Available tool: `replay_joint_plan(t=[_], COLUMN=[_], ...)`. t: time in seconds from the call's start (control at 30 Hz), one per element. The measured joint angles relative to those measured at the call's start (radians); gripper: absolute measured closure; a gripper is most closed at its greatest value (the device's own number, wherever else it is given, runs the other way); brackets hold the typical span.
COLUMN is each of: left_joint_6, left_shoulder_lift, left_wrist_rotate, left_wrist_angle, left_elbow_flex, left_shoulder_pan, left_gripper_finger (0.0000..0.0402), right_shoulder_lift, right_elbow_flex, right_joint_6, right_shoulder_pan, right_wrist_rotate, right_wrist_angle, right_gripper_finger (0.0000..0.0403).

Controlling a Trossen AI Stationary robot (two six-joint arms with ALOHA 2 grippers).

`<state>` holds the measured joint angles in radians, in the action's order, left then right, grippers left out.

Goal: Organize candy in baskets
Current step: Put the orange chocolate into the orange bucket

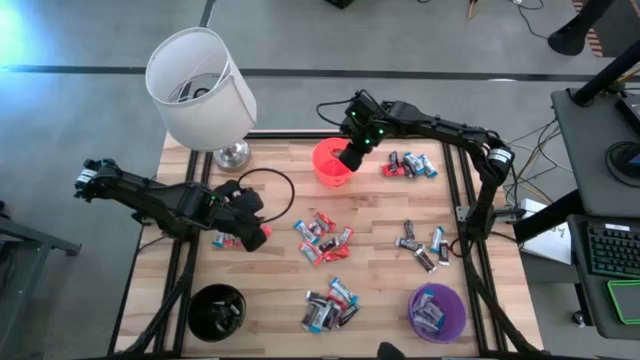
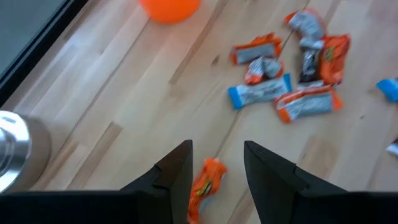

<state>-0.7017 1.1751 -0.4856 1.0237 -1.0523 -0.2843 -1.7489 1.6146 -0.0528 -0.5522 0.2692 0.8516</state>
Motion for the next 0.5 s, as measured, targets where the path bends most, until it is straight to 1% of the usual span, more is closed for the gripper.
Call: replay_joint_plan(t=[0.13,0.3,0.4,0.5], left_joint_6=[-0.007,-0.007,-0.007,-0.007], left_shoulder_lift=[0.000,0.000,0.000,0.000], left_wrist_rotate=[0.008,0.053,0.059,0.059], left_wrist_angle=[0.048,0.077,0.077,0.077], left_elbow_flex=[0.000,0.000,0.000,0.000], left_shoulder_pan=[0.000,0.000,0.000,0.000], left_gripper_finger=[0.0276,0.0276,0.0276,0.0276], right_shoulder_lift=[0.000,-0.002,-0.002,0.000], right_elbow_flex=[0.000,0.000,0.000,0.000], right_joint_6=[0.001,0.005,0.005,-0.001], right_shoulder_pan=[0.000,0.000,0.002,0.002], right_wrist_rotate=[0.001,0.001,0.000,-0.004], right_wrist_angle=[-0.005,-0.007,-0.014,-0.039], right_gripper_finger=[0.0390,0.0383,0.0358,0.0323])
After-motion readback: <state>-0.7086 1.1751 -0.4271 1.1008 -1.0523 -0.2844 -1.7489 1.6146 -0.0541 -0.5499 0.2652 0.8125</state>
